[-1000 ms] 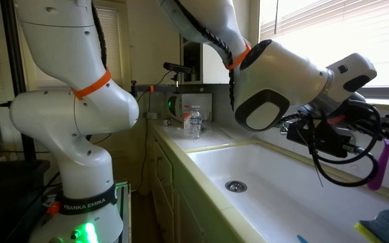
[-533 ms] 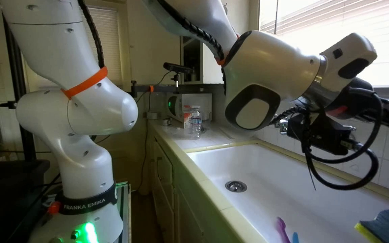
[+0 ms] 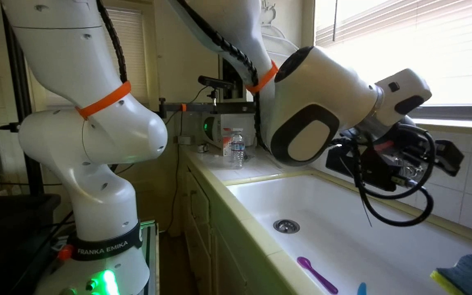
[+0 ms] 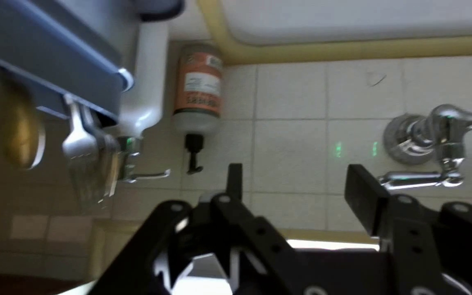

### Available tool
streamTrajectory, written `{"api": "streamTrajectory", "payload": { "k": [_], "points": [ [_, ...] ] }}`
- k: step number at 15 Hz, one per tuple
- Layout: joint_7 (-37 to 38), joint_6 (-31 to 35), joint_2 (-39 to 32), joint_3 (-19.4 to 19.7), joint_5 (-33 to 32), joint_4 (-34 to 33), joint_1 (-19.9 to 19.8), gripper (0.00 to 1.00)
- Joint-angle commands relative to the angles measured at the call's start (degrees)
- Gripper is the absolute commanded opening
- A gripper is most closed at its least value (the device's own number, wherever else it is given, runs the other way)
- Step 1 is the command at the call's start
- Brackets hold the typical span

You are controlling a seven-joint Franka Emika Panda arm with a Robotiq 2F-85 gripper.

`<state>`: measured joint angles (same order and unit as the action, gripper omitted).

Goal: Put the spoon on the drying rack

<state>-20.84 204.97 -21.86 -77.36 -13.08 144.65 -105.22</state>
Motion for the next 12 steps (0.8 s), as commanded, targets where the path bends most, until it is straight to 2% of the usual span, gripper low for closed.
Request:
{"api": "streamTrajectory", "payload": {
  "k": [1,2,3,6,7,10,12],
  "points": [
    [0.98,-9.93,-4.55,1.01,-4.03,-1.64,4.55,0.97],
    [1.28,-13.42,-6.09,2.01,-4.66,-2.82,6.42,1.0],
    [4.69,-17.0,-6.51,4.18,-8.12,-4.25,8.76,1.0],
    [2.3,-30.53,-10.27,6.09,-5.68,-9.62,13.23,1.0],
    [1.4,-34.95,-10.98,7.78,-4.04,-11.85,15.52,1.0],
    [-0.83,-48.05,-11.56,14.45,0.6,-19.84,23.2,1.0],
    [-2.24,-56.47,-10.99,20.6,3.36,-26.02,29.74,1.0]
  ]
}}
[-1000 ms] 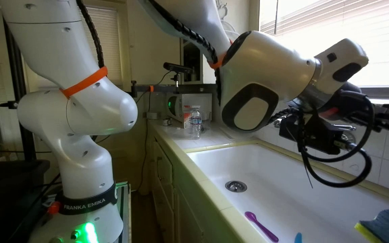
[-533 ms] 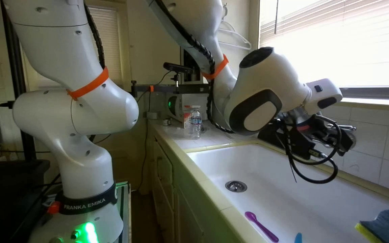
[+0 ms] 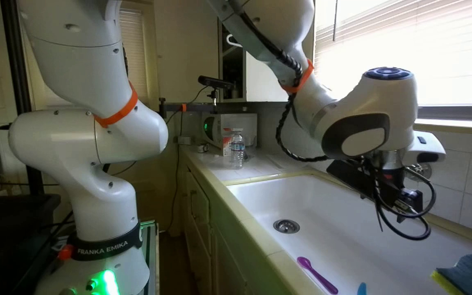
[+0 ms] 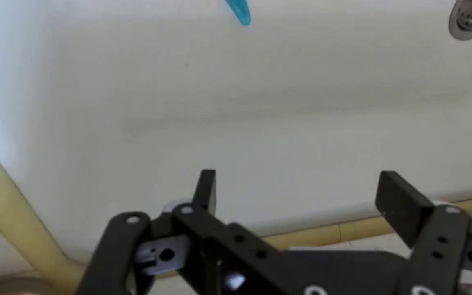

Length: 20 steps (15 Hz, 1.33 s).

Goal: Put the spoon on the drying rack

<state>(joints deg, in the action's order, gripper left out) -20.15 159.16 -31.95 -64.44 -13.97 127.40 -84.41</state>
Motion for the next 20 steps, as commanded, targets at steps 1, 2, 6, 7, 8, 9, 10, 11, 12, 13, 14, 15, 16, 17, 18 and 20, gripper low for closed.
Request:
{"api": "streamTrajectory", "payload": {
  "k": [1,2,6,7,8,9,10,11,12,13,14,15,16,17,18,20],
  "points": [
    [-4.03,-14.76,-0.8,11.2,5.09,-11.96,12.59,1.0],
    [-5.94,-7.18,2.5,8.71,8.66,-5.48,9.08,1.0],
    [-8.42,-8.09,3.07,11.3,12.31,-6.99,12.08,1.0],
    [-8.44,-8.09,3.3,11.35,12.39,-6.91,12.11,1.0],
    [-8.45,-8.09,3.37,11.37,12.41,-6.91,12.12,1.0],
    [-8.46,-8.09,3.42,11.39,12.41,-6.89,12.12,1.0],
    [-7.23,-8.55,3.74,12.75,11.92,-7.99,13.06,1.0],
    [-7.47,-10.05,3.62,13.63,12.53,-8.93,13.9,1.0],
    [-8.21,-11.44,3.57,15.18,13.52,-9.93,15.36,1.0],
    [-9.04,-13.4,3.88,16.93,14.15,-10.85,16.97,1.0],
    [-10.19,-15.38,3.77,18.41,15.14,-11.78,18.4,1.0],
    [-11.14,-17.45,3.91,20.35,15.78,-12.83,20.2,1.0],
    [-11.98,-19.41,4.04,22.39,16.5,-13.95,22.11,1.0],
    [-12.83,-21.16,4.06,24.39,17.28,-15.16,24.08,1.0],
    [-13.26,-22.45,4.37,26.66,17.84,-16.2,26.23,1.0],
    [-14.12,-24.71,4.79,31.57,18.94,-18.21,30.88,1.0]
  ]
}}
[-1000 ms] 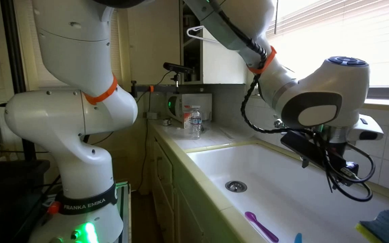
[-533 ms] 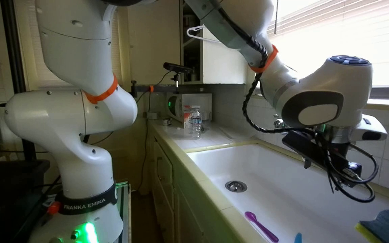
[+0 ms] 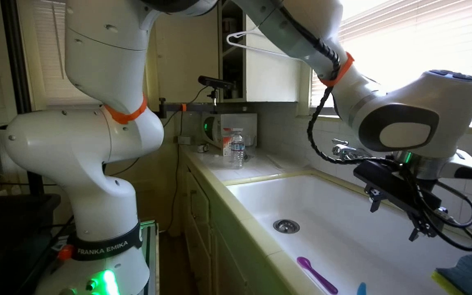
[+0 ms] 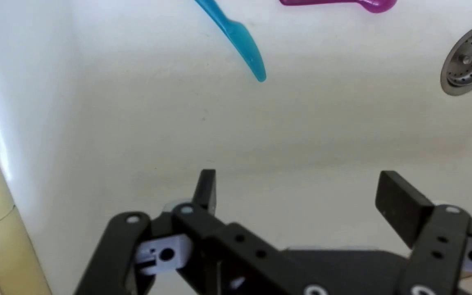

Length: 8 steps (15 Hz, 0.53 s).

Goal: Put the spoon on the drying rack

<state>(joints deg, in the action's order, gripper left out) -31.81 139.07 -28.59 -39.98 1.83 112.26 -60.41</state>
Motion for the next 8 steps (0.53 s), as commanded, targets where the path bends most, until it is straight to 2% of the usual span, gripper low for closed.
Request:
{"api": "streamTrajectory", "payload": {
  "k": [1,3,5,8],
  "points": [
    [-2.16,-4.61,1.56,10.16,2.92,-3.9,9.74,1.0],
    [-2.69,-4.47,1.72,15.18,4.24,-5.38,14.64,1.0],
    [-4.26,-2.73,2.27,18.5,6.88,-4.67,17.53,1.0],
    [-4.12,-2.74,2.15,20.02,6.95,-5.37,19.34,1.0]
  ]
}}
